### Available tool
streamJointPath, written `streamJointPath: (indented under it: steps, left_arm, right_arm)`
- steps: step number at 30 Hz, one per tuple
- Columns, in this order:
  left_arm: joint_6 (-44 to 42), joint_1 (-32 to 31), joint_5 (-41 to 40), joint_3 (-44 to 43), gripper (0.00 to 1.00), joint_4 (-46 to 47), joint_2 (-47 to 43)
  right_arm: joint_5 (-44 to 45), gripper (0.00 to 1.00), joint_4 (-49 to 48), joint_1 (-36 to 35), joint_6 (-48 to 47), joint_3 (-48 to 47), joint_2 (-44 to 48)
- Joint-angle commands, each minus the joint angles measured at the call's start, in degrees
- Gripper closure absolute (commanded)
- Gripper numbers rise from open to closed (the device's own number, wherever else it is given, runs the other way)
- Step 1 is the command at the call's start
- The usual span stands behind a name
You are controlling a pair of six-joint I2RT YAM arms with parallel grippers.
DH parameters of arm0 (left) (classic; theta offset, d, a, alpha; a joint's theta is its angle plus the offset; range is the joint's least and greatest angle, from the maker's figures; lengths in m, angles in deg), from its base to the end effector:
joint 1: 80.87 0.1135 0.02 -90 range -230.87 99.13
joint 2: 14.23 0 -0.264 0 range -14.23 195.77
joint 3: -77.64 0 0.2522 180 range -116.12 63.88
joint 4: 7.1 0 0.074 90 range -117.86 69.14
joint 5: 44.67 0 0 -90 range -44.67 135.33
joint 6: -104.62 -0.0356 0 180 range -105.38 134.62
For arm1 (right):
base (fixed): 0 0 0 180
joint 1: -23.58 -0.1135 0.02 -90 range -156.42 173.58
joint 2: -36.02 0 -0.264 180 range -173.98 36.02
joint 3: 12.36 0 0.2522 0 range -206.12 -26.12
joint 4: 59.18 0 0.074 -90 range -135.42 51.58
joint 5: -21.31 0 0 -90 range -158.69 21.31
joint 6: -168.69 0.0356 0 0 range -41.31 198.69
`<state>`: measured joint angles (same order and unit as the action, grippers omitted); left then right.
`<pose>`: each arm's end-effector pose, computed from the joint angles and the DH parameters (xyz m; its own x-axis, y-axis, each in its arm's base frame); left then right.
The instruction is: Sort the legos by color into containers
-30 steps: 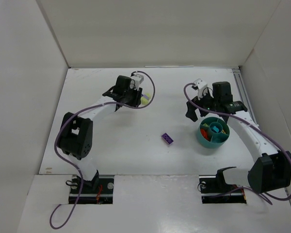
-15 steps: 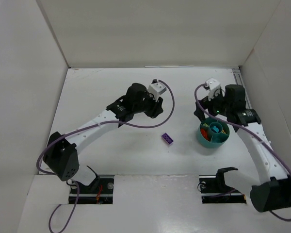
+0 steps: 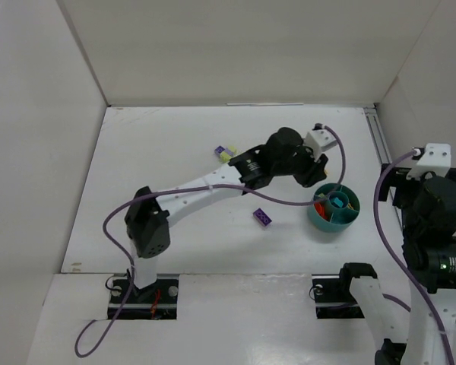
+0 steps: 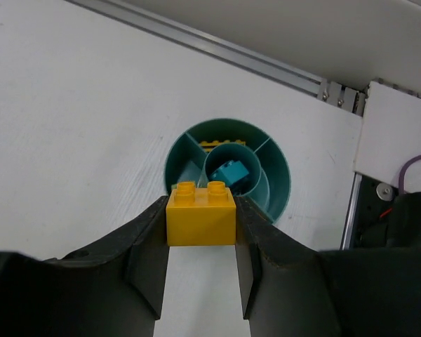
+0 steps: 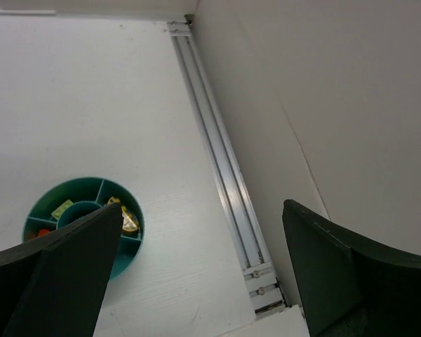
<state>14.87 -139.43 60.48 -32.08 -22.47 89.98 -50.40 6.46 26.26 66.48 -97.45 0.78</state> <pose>0.2229 -0.3825 0.3751 -0.0935 0.1449 -0.9850 0.9574 0.2844 -0.0491 0.0701 -0.0145 0.4293 -0.3389 -0.1852 -0.9224 0.2807 0.9159 -0.2870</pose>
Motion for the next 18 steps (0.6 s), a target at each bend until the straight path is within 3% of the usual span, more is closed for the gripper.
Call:
streamJointPath:
  steps: [1,5,18]
  left_arm:
    - [-1.1,-3.6,-1.6,-11.9,0.75,-5.7,7.4]
    - [-1.7,-4.7,-1.8,-17.3,0.75,-7.5,11.5]
    - [1.1,-5.2,-1.8,-20.6,0.73,-5.2,17.3]
  right_arm:
    - [6.1,0.00,4.5,0.1,2.4,-1.7,-0.8]
    - [9.7,0.00,6.7,0.1,2.4,-2.2,-0.8]
    - [9.8,0.00,7.4,0.1,2.4,1.3,-4.0]
